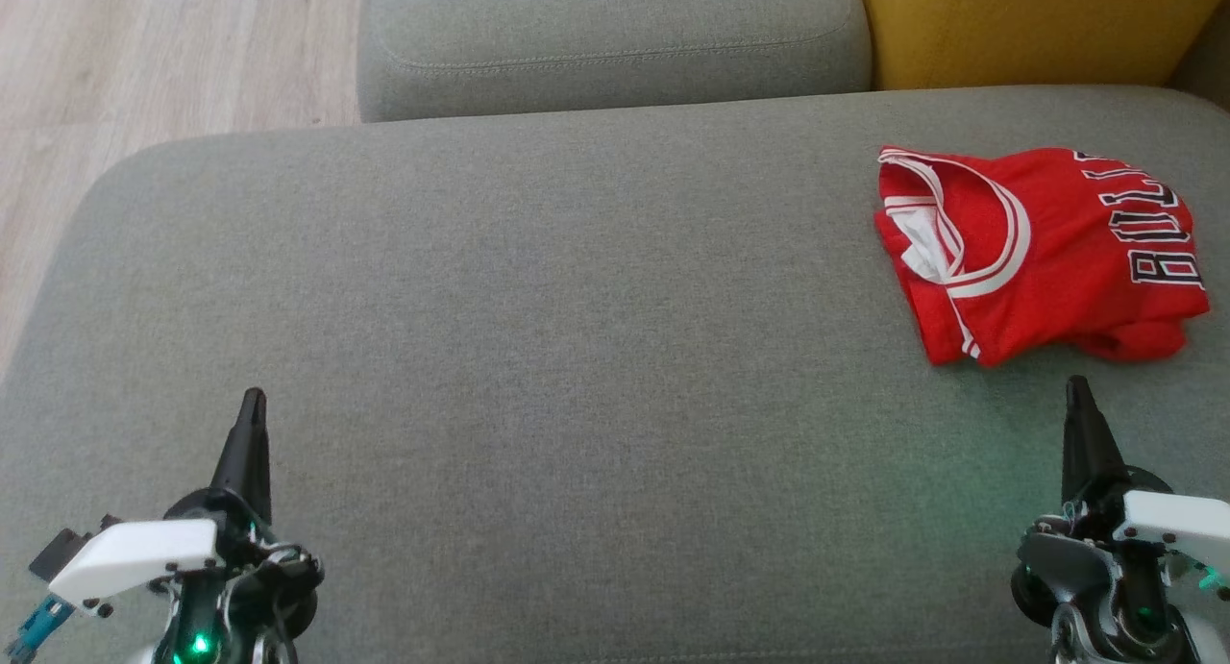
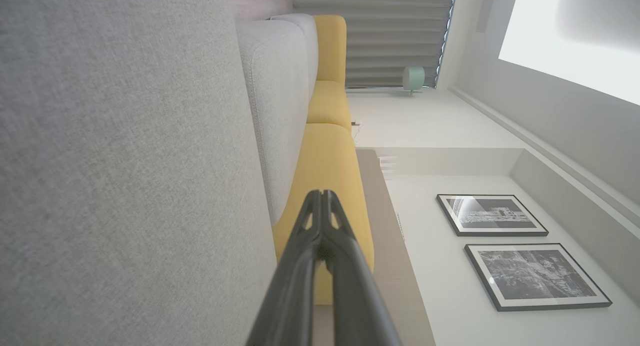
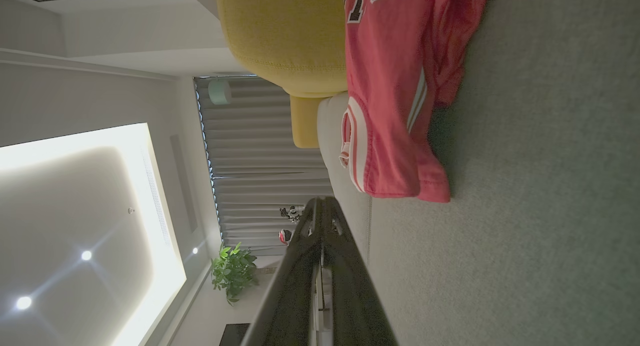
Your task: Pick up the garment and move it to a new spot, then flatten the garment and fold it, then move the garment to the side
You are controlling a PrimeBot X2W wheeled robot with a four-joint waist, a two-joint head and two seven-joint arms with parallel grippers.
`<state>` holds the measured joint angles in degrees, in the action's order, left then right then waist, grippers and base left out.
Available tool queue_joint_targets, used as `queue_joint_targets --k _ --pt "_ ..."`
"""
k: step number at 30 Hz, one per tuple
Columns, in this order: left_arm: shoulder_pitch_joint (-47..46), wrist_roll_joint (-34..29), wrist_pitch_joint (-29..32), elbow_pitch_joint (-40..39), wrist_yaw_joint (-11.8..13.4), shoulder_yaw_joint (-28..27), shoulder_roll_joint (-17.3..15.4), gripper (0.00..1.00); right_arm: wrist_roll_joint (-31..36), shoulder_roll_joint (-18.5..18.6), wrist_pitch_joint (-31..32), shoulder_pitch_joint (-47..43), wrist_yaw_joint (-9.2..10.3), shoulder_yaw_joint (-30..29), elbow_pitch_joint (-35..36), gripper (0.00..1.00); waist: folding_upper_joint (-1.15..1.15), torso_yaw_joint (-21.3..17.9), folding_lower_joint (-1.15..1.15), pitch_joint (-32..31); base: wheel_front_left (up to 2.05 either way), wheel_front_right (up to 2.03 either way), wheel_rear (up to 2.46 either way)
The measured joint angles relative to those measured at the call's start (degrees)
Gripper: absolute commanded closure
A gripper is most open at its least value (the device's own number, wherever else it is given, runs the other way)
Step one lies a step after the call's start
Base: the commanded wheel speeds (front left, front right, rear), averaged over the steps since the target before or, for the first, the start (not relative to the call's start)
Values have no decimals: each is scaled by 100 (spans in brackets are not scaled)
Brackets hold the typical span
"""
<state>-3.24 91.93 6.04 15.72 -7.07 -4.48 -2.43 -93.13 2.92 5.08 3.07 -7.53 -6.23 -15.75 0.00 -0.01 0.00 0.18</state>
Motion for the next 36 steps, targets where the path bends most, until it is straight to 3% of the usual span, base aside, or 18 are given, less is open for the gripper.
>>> queue_joint_targets --k 36 --pt "0 0 1 0 0 -2 2 100 2 -5 33 0 0 -45 -1 100 0 0 0 0 0 0 0"
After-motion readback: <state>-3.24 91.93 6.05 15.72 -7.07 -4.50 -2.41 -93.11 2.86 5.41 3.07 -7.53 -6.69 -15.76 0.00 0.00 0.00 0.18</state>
